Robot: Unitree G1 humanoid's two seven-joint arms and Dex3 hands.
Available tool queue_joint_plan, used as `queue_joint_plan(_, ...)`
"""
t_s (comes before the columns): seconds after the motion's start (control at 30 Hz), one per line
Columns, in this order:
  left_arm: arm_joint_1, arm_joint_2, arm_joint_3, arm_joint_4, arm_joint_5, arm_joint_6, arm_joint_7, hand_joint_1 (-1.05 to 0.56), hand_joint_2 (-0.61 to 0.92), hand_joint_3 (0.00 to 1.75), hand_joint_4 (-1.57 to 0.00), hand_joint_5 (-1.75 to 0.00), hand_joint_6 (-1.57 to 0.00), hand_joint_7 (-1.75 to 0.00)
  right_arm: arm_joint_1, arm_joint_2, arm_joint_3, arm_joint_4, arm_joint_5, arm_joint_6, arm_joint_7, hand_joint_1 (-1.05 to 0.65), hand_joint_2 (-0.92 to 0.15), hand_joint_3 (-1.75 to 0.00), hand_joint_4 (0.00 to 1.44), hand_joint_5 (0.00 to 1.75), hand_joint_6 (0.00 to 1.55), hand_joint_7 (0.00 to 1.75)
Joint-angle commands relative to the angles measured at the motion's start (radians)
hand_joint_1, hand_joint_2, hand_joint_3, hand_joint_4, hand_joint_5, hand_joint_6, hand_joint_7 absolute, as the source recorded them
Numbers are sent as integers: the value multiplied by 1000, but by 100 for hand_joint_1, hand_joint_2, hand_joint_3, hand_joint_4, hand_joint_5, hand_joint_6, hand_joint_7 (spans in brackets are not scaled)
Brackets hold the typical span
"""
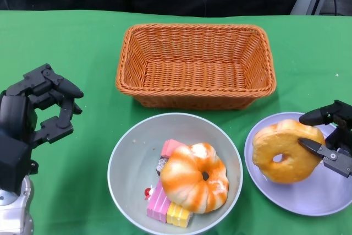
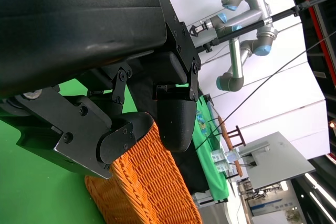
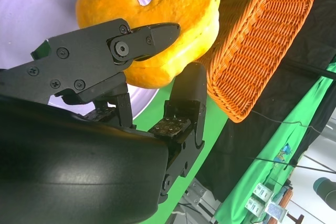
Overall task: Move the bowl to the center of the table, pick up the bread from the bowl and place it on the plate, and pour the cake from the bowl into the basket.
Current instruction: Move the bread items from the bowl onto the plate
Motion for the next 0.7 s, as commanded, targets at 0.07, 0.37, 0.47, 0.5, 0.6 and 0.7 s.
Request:
queue_joint_plan(0.07,4,21,8,-7,-2,-9,3,-1,59,103,-82,-147,-86,-125,-11,-24,-13,30,-10,1,-5,3,-92,-24,57,147,57,103)
queue_joint_plan(0.37,9,19,5,-18,5,-2,7,0,58,105,-81,-147,-86,-125,-25,-26,-11,72,-44,37,-24,2,-92,-22,59,135,60,90)
queue_joint_plan(0.47,10,19,5,-18,4,-1,6,0,59,104,-81,-147,-86,-124,-30,-26,-6,67,-59,71,-31,0,-92,-22,60,130,63,83)
queue_joint_plan(0.5,10,20,5,-18,4,-1,5,1,59,104,-80,-147,-86,-124,-31,-26,-6,65,-62,78,-32,0,-92,-22,60,129,63,82)
queue_joint_plan(0.6,10,22,5,-15,8,-5,6,0,60,103,-80,-147,-86,-124,-31,-19,-6,70,-65,74,-40,0,-92,-20,62,121,66,74)
queue_joint_plan(0.7,11,21,5,-17,4,-1,2,0,60,102,-80,-147,-86,-124,-28,-14,0,73,-79,68,-59,1,-92,-19,64,103,72,56)
